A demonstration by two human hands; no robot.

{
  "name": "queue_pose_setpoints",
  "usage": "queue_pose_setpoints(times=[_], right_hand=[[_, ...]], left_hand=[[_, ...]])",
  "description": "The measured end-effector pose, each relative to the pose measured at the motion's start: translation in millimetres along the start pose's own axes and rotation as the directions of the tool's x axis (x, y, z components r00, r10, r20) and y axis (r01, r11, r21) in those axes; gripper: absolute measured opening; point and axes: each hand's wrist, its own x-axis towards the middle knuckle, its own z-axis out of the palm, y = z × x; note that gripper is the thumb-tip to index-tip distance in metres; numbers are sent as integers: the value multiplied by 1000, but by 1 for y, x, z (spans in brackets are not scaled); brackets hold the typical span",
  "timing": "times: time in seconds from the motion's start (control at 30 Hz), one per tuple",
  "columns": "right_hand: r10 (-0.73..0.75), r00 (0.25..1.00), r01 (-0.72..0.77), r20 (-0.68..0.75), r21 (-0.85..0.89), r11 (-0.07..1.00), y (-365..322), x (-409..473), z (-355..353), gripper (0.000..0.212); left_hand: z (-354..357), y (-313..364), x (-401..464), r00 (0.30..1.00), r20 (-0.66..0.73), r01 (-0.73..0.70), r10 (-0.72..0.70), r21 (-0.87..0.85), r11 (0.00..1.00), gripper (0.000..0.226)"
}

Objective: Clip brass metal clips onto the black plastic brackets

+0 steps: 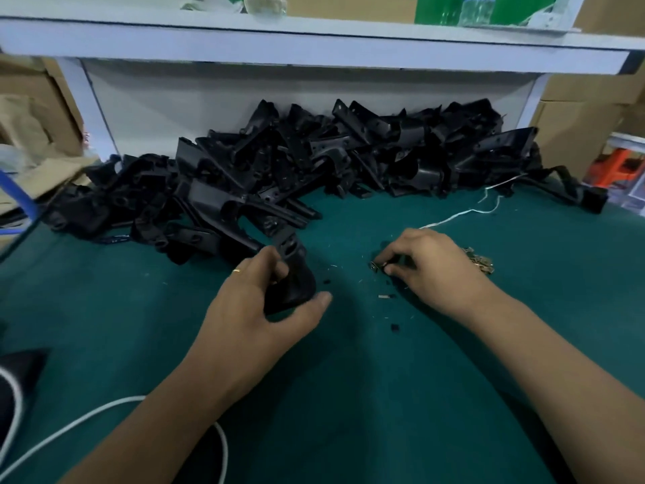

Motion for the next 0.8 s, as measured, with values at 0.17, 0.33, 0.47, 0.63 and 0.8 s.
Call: queue_pose_setpoints(times=[0.17, 0.33, 0.47, 0.63, 0.8], right_hand=[[42, 999, -42, 2, -12, 999, 0, 1, 5, 23], [119, 992, -120, -30, -19, 993, 6, 8, 14, 22], [154, 984, -152, -89, 26, 988, 8, 5, 14, 12], [179, 972, -53, -150, 605, 795, -22, -2, 1, 16], [98, 994, 1, -43, 920, 391, -67, -8, 12, 17]], left_hand=[[-1, 3, -2, 1000, 6, 3, -2, -196, 981, 59], [-1, 8, -5, 993, -62, -115, 104, -221, 968, 64], [2, 11, -5, 989, -89, -133, 118, -178, 975, 70], [2, 6, -2, 994, -64, -79, 86, 100, 992, 43], [3, 3, 4, 999, 3, -48, 51, 368, 929, 28]])
